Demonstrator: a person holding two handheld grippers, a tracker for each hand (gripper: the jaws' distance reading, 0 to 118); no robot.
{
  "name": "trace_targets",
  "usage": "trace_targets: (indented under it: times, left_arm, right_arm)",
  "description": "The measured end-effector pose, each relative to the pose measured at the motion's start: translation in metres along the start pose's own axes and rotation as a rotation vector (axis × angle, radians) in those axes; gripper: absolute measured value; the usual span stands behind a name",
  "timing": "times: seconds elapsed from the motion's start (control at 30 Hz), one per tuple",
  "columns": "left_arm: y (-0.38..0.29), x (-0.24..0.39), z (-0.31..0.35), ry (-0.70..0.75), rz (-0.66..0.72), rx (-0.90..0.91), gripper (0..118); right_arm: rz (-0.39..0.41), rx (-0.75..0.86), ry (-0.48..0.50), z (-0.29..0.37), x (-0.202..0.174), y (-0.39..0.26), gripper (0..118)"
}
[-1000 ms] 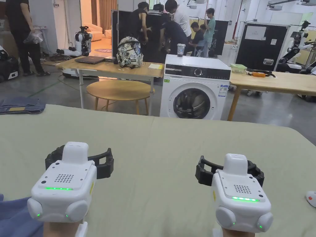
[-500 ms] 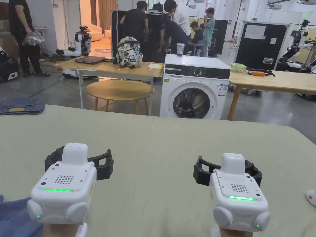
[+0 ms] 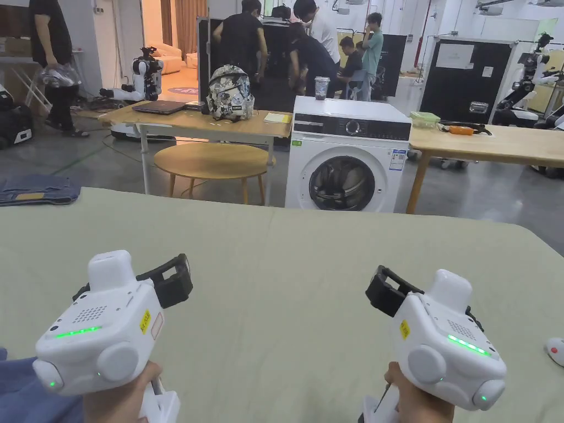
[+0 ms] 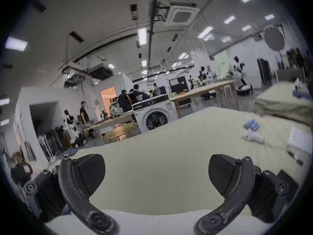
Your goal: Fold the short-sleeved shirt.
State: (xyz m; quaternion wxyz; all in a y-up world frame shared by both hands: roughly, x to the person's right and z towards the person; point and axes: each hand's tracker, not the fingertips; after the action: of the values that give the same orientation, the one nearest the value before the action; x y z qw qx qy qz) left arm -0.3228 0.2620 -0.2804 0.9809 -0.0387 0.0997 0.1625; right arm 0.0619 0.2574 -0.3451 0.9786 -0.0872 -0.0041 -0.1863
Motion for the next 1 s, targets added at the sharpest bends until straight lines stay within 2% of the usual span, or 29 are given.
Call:
trace_targets:
  times: [0.07, 0.1, 0.13, 0.17, 0.27, 0.37, 0.43, 0.53, 0.57, 0.63, 0.7, 0.8, 0.87, 0.93, 1.0]
  left_arm:
    - [0.001, 0.002, -0.003, 0.010, -0.043, 0.003, 106]
    - [0.002, 0.005, -0.004, 0.016, -0.127, 0.007, 106]
    - [0.003, 0.011, -0.005, 0.043, -0.243, 0.008, 106]
    - [0.004, 0.020, -0.005, 0.104, -0.401, 0.015, 106]
    - [-0.001, 0.037, -0.002, 0.122, -0.801, 0.063, 106]
    - [-0.013, 0.049, -0.002, 0.166, -1.208, 0.106, 106]
    - [-0.024, 0.050, -0.003, 0.172, -1.438, 0.138, 106]
    - [-0.041, 0.038, -0.009, 0.143, -1.638, 0.171, 106]
    - [-0.043, 0.038, -0.009, 0.137, -1.643, 0.169, 106]
    - [-0.042, 0.031, -0.016, 0.124, -1.542, 0.127, 105]
    - [-0.031, 0.031, -0.016, 0.118, -1.281, 0.077, 105]
    - [-0.012, 0.027, -0.012, 0.078, -0.761, -0.027, 106]
    - [-0.007, 0.015, -0.011, 0.075, -0.523, -0.019, 106]
    - [-0.008, 0.009, -0.011, 0.085, -0.398, -0.009, 106]
    - [-0.007, 0.014, 0.002, 0.069, -0.349, 0.013, 106]
  right_arm:
    - [0.030, 0.005, -0.011, -0.001, -0.003, 0.003, 118]
    - [0.119, 0.021, -0.013, -0.002, -0.007, 0.005, 118]
    - [0.241, 0.037, -0.009, -0.013, -0.010, -0.001, 118]
    - [0.425, 0.057, -0.018, -0.015, -0.019, -0.003, 118]
    - [0.958, 0.163, -0.012, -0.019, -0.037, -0.021, 118]
    - [1.376, 0.252, -0.001, -0.021, -0.045, -0.041, 118]
    - [1.576, 0.358, -0.006, -0.006, -0.049, -0.049, 118]
    - [1.739, 0.430, 0.003, 0.002, -0.049, -0.056, 118]
    - [1.752, 0.428, 0.011, 0.004, -0.049, -0.057, 118]
    - [1.731, 0.414, 0.018, 0.007, -0.051, -0.059, 118]
    - [1.627, 0.369, 0.023, 0.009, -0.055, -0.059, 118]
    - [1.359, 0.249, 0.028, 0.013, -0.062, -0.053, 118]
    - [1.164, 0.156, 0.035, 0.015, -0.065, -0.048, 118]
    - [0.981, 0.086, 0.038, 0.007, -0.059, -0.041, 118]
    - [0.817, 0.063, 0.029, 0.008, -0.056, -0.038, 118]
